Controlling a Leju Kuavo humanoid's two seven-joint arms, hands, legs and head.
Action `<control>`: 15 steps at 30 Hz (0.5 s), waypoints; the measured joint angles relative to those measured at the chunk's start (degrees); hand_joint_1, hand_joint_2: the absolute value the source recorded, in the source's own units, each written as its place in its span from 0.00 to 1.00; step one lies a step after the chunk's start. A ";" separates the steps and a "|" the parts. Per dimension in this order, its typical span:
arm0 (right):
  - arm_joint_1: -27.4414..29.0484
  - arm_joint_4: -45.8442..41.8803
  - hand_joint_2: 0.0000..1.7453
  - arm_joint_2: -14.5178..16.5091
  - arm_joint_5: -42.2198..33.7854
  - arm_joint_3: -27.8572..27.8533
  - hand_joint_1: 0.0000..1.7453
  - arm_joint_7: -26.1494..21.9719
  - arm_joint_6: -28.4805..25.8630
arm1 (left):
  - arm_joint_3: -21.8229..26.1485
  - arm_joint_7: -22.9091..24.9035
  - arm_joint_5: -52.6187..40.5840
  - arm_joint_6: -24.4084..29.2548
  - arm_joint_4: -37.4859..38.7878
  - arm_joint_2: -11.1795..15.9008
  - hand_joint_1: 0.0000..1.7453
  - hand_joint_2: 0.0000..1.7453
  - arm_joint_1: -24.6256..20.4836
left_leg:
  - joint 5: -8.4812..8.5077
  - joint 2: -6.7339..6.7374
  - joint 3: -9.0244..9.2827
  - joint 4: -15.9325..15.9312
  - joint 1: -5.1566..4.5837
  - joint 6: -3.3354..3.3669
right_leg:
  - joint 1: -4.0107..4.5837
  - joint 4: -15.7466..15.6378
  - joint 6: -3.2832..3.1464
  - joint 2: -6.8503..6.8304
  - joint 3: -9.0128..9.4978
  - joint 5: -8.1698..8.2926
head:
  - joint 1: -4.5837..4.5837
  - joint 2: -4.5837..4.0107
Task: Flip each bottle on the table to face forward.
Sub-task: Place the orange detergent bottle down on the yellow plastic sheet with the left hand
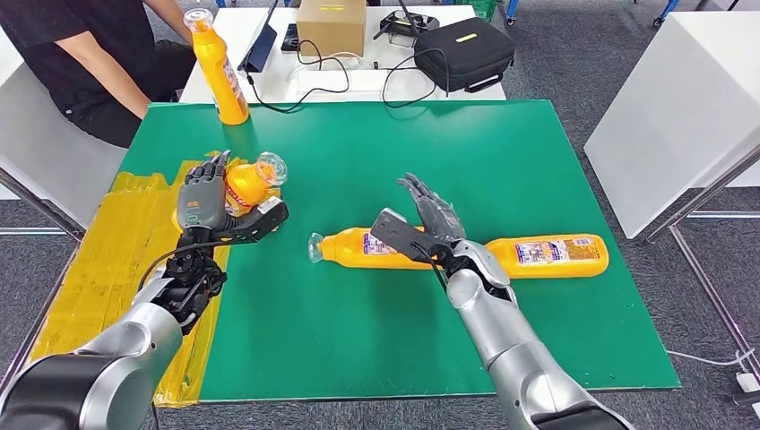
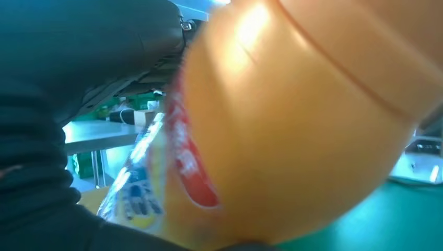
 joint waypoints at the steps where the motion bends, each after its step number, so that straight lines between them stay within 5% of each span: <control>1: -0.47 0.85 0.00 0.13 0.11 0.11 0.00 0.08 0.00 | -0.33 0.16 -0.01 -0.22 0.11 0.11 0.00 0.00 0.04 | 0.00 -0.01 0.00 0.00 0.00 0.00 | 0.00 0.00 0.00 -0.01 0.00 0.00 | 0.00 0.00; 15: -3.04 8.56 0.00 2.84 2.92 3.19 0.00 0.99 0.03 | -4.21 2.78 0.48 -4.06 0.62 1.05 0.00 0.00 0.73 | 0.00 0.00 -0.02 0.00 0.01 0.00 | 0.00 0.02 0.00 0.00 -0.03 0.00 | 0.00 0.00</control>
